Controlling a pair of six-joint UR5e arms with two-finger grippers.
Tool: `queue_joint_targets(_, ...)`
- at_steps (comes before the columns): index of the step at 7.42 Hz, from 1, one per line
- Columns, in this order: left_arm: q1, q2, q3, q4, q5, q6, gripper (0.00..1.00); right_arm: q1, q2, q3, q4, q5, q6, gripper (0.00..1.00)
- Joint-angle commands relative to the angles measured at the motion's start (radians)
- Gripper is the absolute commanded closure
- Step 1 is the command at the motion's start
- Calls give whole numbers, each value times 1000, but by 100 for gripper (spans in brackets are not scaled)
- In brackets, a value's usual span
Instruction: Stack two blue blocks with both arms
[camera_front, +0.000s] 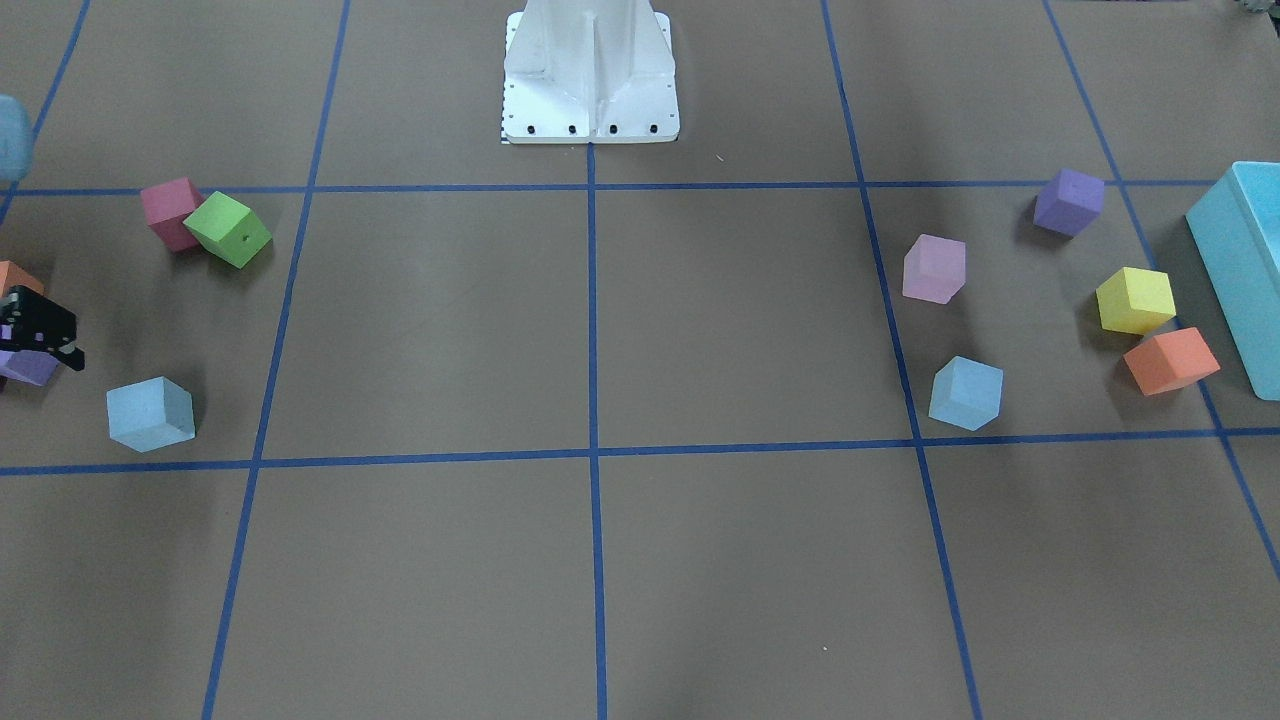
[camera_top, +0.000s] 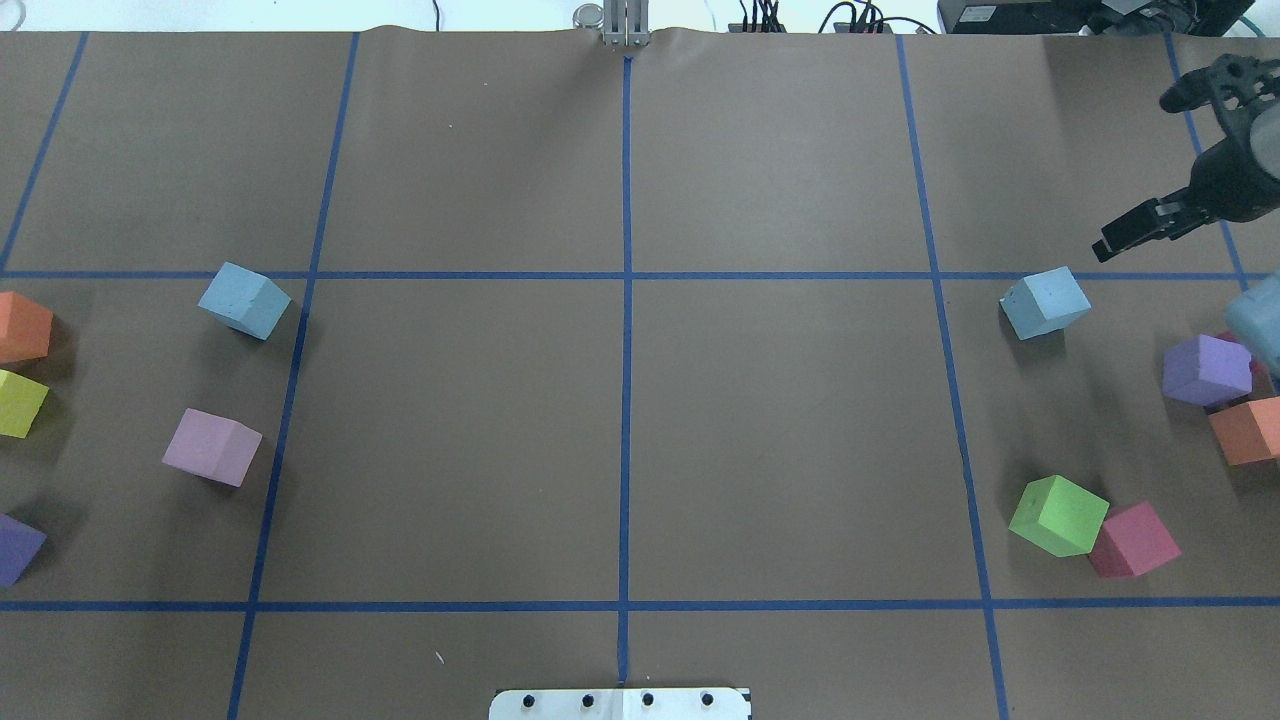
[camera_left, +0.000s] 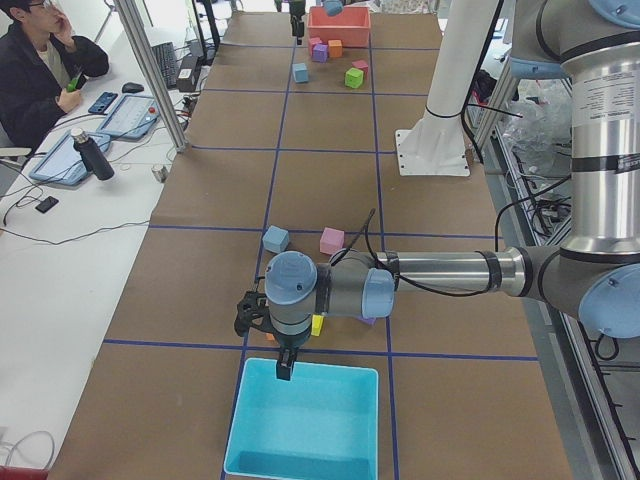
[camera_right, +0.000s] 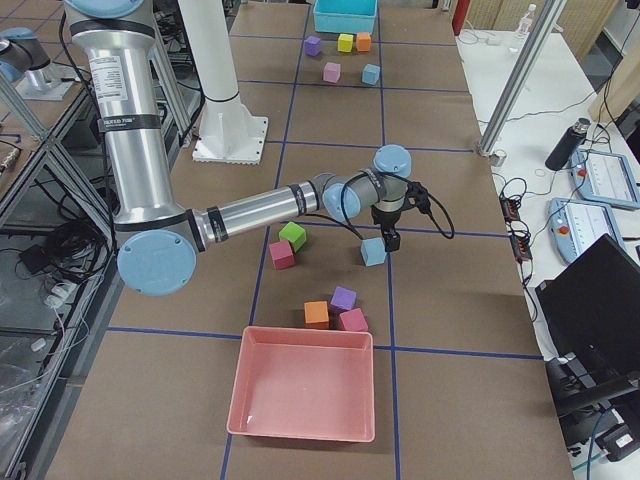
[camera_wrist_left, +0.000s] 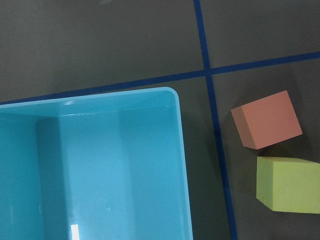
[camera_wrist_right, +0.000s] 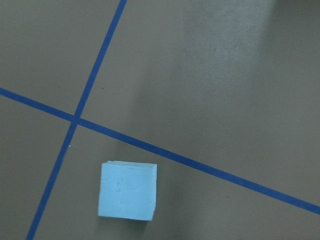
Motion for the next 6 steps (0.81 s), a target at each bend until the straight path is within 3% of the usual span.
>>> queue_joint_targets(1,0,0,0,0,0,0,2,-73,32,-79,58,-56,41,0)
queue_joint_targets(2,0,0,0,0,0,0,2,-84,34,-134,121,-56,41,0)
queue_joint_targets(6,5,-2,0,-2,0,2,2,-132,46,-156,142,-93,144,0)
